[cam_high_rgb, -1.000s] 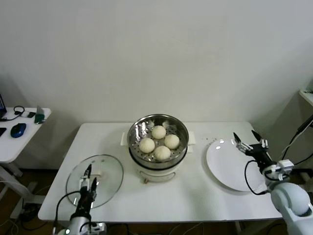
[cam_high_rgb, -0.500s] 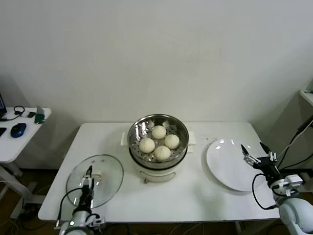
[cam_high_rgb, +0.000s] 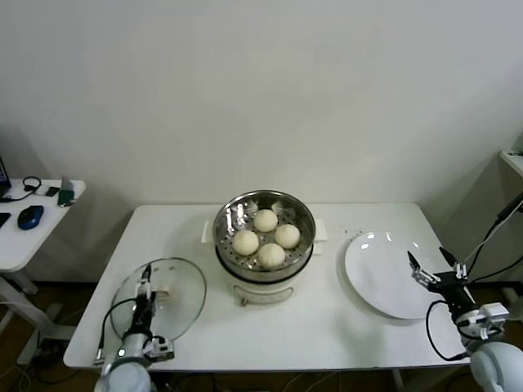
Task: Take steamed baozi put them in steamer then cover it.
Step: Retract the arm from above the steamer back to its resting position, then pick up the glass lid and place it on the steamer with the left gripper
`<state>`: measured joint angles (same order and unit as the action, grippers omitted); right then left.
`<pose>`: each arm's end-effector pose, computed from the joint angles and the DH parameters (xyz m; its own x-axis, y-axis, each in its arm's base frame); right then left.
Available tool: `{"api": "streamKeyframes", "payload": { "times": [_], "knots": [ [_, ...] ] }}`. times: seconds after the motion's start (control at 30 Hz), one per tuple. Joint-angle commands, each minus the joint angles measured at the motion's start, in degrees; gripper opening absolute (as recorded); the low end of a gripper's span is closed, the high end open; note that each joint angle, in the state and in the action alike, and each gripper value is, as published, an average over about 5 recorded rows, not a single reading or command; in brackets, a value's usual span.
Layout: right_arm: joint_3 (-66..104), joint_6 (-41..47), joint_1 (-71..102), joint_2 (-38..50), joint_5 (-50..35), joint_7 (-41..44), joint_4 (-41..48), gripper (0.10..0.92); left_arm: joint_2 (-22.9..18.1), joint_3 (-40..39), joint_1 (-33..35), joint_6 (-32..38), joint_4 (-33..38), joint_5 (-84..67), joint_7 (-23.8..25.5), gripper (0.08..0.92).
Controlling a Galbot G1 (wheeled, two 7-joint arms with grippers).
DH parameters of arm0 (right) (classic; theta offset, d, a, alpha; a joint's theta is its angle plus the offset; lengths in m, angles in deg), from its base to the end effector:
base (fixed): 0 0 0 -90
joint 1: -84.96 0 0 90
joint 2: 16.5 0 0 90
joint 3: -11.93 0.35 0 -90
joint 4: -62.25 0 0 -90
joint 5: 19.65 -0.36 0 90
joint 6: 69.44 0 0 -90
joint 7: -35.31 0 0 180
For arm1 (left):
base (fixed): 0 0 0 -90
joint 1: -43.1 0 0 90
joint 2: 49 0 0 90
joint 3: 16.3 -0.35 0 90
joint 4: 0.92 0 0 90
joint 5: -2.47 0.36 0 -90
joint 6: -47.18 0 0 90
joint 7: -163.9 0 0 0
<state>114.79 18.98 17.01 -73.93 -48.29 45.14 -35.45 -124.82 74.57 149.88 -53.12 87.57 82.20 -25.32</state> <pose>0.2429 -0.2294 -0.3267 -0.9886 -0.0594 0.1383 -0.0724 0.9933 -0.0906 0.2443 0.0934 -0.4363 -0.9731 -0.1858 0.1361 0.1563 -0.0988 0.9828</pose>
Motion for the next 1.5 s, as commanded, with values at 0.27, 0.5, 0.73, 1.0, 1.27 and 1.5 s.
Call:
{"api": "streamKeyframes", "payload": {
  "times": [0.27,0.5,0.73,1.0,1.27,1.5],
  "knots": [
    [0.39,-0.64,-0.09,-1.48,2.84,0.73,1.4,0.823,0.43,-0.59,-2.92,0.6,-3.31,-2.6,0.39,0.679],
    [0.39,-0.77,-0.96,-1.84,3.3,0.79,2.13,0.823,0.44,-0.89,-2.7,0.6,-2.9,-3.2,0.72,0.48],
    [0.27,-0.94,-1.57,-1.94,3.88,0.84,2.82,0.823,1.13,-0.75,-1.51,0.08,-0.01,-4.27,0.86,0.281],
    [0.15,-1.1,-2.88,-1.5,3.91,0.83,3.95,0.823,3.21,-0.01,2.09,-2.77,8.96,-6.08,0.86,0.152],
    [-1.45,-0.98,-5.56,-0.2,4.07,0.59,5.42,0.823,8.52,0.73,5.84,-16.05,21.8,-3.94,2.69,0.152],
    [-3.78,-0.76,-8.89,0.27,4.85,0.22,7.06,0.823,15.67,-0.5,5.95,-24.78,31.88,-6.71,7.79,0.152]
  ]
}}
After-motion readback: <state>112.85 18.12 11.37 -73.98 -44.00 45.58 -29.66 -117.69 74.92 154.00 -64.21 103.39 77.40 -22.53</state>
